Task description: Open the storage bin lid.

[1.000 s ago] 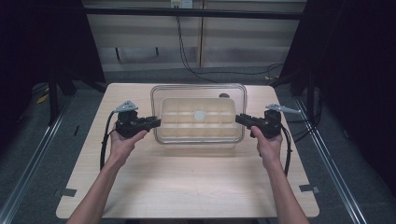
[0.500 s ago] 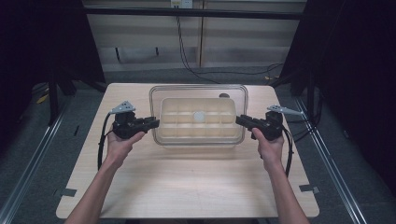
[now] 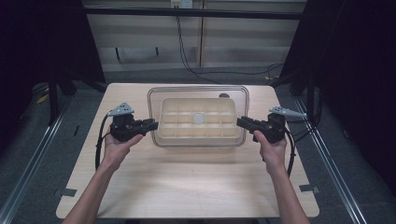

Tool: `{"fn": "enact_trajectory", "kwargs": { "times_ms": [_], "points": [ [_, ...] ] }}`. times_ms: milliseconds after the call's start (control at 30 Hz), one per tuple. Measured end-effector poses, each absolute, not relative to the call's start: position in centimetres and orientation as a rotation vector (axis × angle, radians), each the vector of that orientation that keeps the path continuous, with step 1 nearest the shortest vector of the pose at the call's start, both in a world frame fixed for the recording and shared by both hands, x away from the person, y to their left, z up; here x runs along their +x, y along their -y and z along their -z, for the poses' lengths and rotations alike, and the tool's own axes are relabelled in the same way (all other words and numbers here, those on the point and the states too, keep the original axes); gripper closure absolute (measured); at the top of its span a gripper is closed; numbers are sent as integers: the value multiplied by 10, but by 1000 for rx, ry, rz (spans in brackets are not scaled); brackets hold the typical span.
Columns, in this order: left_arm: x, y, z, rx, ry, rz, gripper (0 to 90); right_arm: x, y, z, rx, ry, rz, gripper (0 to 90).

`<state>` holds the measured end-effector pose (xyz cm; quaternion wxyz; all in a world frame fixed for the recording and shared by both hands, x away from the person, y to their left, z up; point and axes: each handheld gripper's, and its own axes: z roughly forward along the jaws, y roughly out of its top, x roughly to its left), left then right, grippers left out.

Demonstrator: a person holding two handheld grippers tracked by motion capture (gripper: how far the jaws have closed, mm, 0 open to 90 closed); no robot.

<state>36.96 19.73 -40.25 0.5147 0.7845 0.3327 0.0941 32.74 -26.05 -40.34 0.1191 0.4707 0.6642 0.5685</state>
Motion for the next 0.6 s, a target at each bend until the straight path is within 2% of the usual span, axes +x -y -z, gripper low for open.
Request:
{"fn": "enact_trajectory", "kwargs": {
  "times_ms": [600],
  "points": [
    [354,-197,408,1913,-806,-216,724,320,260,402,1391,-1958,-1632,686]
  ]
}}
